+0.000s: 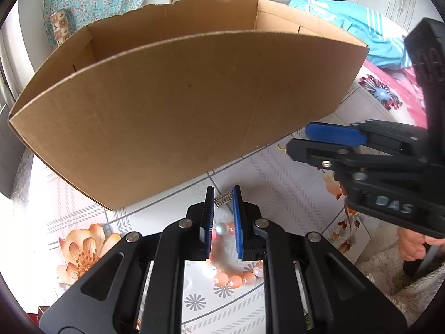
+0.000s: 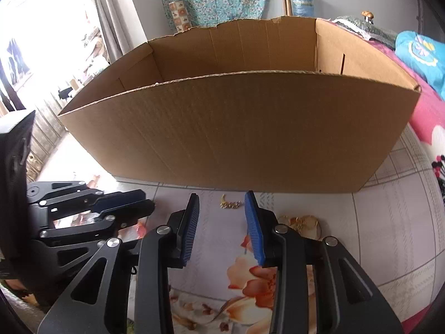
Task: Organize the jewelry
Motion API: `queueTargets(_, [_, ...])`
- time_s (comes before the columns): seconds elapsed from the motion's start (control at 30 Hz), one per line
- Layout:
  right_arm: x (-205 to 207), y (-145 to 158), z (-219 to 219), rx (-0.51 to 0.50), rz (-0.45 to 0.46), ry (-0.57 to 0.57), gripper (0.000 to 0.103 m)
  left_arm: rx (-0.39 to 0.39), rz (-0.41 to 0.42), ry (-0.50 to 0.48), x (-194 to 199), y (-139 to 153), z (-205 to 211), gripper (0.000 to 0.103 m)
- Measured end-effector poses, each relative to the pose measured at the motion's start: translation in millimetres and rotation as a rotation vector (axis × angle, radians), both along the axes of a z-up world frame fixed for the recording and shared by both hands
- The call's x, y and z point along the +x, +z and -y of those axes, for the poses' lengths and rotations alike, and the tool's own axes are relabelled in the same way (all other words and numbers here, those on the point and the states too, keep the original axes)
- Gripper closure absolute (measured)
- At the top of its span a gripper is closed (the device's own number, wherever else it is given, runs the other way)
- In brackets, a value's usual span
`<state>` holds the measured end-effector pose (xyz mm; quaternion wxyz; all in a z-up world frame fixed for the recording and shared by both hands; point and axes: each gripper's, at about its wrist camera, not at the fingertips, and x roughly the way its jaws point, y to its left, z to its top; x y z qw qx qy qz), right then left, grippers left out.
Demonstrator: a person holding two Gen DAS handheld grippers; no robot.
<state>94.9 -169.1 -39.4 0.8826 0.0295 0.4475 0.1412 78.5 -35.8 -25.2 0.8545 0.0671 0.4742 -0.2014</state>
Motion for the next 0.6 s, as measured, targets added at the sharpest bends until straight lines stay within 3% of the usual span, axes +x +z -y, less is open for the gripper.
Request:
queueTargets(0.1, [4.8, -5.8, -5.2, -0.042, -0.008, 0.017, 0.070, -0.014, 0.009, -0.006, -1.1, 3.4, -2.8, 0.091])
queueTargets(0.27, [6.5, -12.7, -11.9, -0.107, -0.009, 0.020, 0.081, -0.030, 0.037, -0.018, -6.4, 11.3, -7.5, 0.091])
queueTargets(0.33, [6.5, -12.5, -11.9, -0.123, -0.009, 0.023, 0.091, -0.040, 0.046, -0.026, -8.6, 15.2, -9.2, 0.091])
queueTargets(0.37, [7.0, -12.7, -10.3, -0.108, -0.020, 0.022, 0.096, -0.044, 0.049, -0.032, -9.6, 16.4, -9.7, 0.091])
queueTargets(0.6, [1.2, -8.4, 10.9, 0.036, -0.077, -0.006, 0.101, -0.085, 0.084, -0.064, -23.0, 32.7, -17.4, 0.091])
